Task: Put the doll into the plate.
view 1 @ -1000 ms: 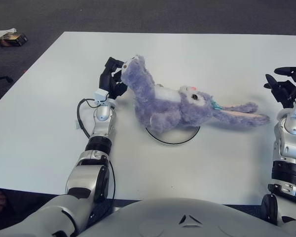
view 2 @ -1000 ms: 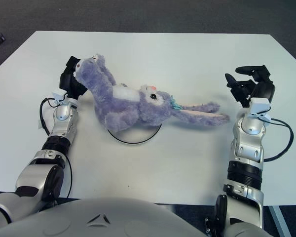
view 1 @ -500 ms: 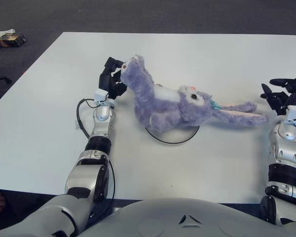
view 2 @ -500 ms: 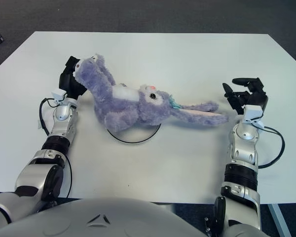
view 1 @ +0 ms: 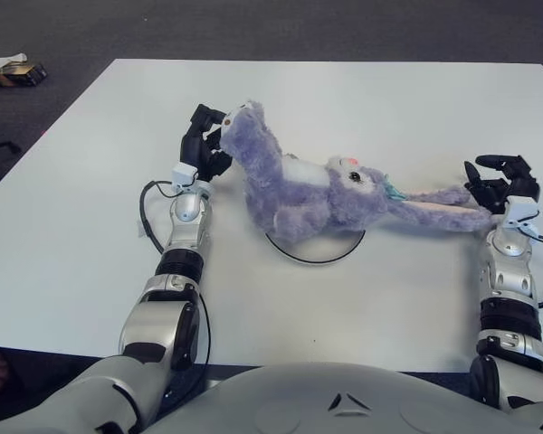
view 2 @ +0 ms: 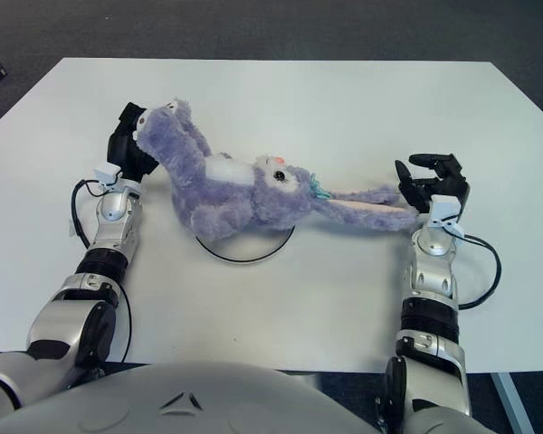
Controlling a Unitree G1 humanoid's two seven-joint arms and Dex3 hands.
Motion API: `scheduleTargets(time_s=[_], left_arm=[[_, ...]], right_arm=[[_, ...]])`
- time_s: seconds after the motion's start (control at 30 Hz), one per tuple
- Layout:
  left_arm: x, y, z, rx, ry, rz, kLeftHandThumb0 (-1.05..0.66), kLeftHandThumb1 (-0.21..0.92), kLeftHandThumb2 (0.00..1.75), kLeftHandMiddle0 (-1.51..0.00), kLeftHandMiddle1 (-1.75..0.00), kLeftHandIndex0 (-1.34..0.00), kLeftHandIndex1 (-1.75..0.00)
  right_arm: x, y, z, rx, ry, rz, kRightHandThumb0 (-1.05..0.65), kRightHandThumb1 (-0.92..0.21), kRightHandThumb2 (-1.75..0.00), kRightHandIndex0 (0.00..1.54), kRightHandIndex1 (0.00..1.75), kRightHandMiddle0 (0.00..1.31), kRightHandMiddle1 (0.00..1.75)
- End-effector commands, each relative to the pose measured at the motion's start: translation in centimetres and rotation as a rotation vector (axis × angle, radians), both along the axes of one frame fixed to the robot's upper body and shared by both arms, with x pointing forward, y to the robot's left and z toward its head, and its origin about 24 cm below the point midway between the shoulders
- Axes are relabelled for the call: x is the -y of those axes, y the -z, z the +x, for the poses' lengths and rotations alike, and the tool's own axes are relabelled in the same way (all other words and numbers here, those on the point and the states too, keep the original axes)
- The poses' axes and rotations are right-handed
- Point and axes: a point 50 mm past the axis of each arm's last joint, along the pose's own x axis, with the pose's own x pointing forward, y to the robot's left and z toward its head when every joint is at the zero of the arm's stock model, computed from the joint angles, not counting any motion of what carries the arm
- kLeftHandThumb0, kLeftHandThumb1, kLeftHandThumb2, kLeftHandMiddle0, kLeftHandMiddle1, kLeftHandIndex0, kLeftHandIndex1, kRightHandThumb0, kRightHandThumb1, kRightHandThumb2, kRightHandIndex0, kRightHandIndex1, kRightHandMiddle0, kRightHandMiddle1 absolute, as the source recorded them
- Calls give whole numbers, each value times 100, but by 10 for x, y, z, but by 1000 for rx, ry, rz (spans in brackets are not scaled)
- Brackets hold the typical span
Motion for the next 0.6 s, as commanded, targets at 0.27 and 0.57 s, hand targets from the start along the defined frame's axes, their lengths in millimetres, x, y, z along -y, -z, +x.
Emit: scheduleTargets(time_s=[0.27, 0.57], left_arm=[[-2, 41, -23, -136, -10, -1, -36, 92, 30, -90, -175, -44, -151], [-1, 41, -24, -134, -11, -3, -36, 92, 30, -91, -175, -44, -150]], right_arm=[[-13, 17, 5, -61, -57, 23, -1, -37, -121, 55, 173, 48, 162], [-17, 19, 7, -68, -82, 21, -1, -34, -125, 55, 175, 49, 163]])
